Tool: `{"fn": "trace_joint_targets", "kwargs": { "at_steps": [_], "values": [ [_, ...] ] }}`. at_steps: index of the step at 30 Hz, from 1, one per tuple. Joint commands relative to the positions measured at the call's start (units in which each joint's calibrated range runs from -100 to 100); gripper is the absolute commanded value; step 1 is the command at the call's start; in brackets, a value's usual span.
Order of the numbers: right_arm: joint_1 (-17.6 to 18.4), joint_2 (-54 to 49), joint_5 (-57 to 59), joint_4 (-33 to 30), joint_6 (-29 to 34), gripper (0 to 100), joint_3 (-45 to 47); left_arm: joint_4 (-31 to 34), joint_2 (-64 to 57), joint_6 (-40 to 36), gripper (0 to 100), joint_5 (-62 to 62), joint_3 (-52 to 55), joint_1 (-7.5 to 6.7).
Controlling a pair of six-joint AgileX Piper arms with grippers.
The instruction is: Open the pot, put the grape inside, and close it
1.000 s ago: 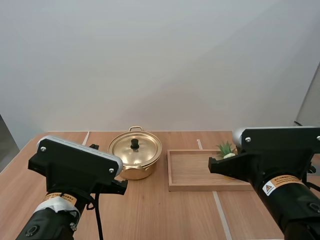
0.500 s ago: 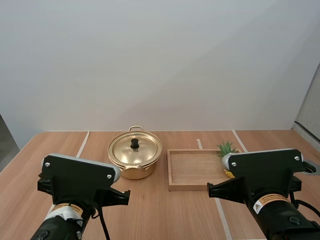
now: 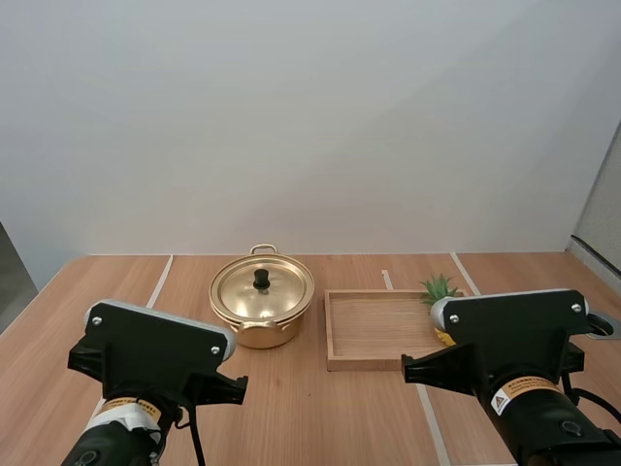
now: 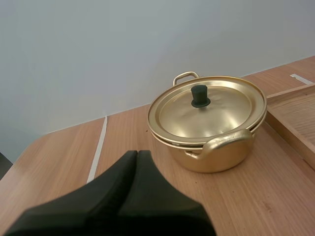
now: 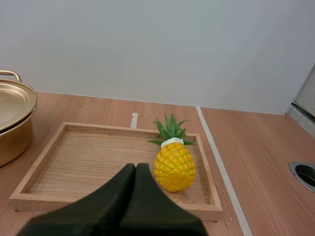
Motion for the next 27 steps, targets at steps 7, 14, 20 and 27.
{"fn": "trace_joint_targets", "kwargs": {
  "at_steps": [7, 14, 20, 27],
  "values": [
    [-0.2, -0.4, -0.8, 0.9, -0.3, 0, 2.9, 0.4, -0.2, -0.4, 0, 1.2, 0.3, -0.13],
    [-0.2, -0.4, -3.0, 0.9, -0.3, 0, 5.8, 0.4, -0.2, -0.1, 0, 3.7, 0.5, -0.13],
    [-0.2, -0.4, -3.4, 0.9, -0.3, 0, 5.8, 0.4, -0.2, -0.1, 0, 3.7, 0.5, -0.13],
    [-0.2, -0.4, -3.6, 0.9, -0.3, 0, 5.8, 0.4, -0.2, -0.1, 0, 3.9, 0.5, -0.13]
  ]
}}
